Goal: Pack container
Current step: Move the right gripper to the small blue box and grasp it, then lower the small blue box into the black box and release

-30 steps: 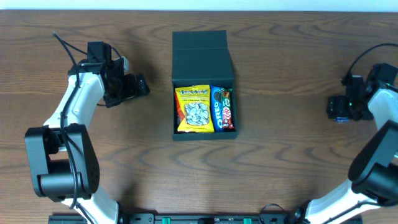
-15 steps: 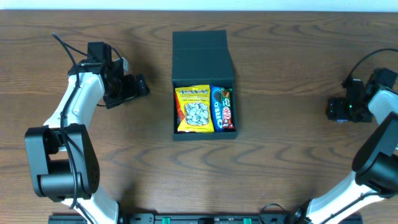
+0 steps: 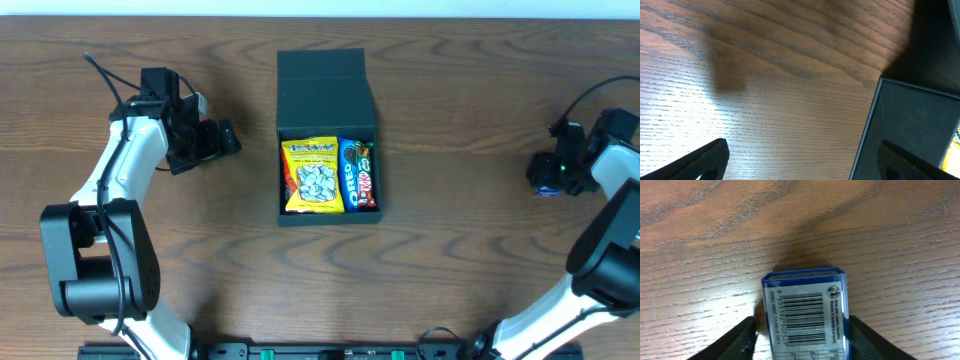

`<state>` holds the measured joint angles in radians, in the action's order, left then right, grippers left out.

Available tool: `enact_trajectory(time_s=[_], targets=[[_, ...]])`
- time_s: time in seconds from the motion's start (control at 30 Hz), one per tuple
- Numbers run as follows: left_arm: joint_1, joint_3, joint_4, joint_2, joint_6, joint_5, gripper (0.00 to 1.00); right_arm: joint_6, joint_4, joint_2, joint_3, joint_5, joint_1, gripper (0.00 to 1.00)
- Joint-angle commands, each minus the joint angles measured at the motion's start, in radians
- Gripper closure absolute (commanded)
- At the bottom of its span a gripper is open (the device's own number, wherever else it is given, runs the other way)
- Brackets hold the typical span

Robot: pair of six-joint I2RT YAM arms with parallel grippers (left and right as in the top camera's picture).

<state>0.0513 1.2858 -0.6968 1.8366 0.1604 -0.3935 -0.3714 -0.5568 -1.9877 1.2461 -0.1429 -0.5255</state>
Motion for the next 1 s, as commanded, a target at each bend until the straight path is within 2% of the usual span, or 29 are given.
enact_trajectory(time_s=[0.0, 0.33, 0.67, 0.73, 0.83, 0.97], targets=[[0.000, -0.001, -0.002, 0.007, 0.005, -0.008, 0.04, 0.013, -0.002, -0.016, -0.006, -0.043, -0.008, 0.48], [0.000, -0.001, -0.003, 0.007, 0.005, -0.008, 0.04, 0.066, -0.003, -0.016, -0.006, -0.045, -0.006, 0.67], [0.000, 0.000, -0.002, 0.007, 0.005, -0.008, 0.05, 0.194, -0.018, -0.015, 0.020, -0.113, 0.032, 0.84], [0.000, 0.000, -0.002, 0.007, 0.005, -0.008, 0.05, 0.203, -0.046, -0.015, 0.051, -0.150, 0.052, 0.87], [0.000, 0.000, -0.002, 0.007, 0.005, -0.008, 0.05, 0.209, -0.134, -0.015, 0.137, -0.177, 0.104, 0.98], [0.000, 0.000, -0.002, 0.007, 0.004, -0.008, 0.05, 0.234, -0.282, -0.015, 0.307, -0.176, 0.235, 0.98]])
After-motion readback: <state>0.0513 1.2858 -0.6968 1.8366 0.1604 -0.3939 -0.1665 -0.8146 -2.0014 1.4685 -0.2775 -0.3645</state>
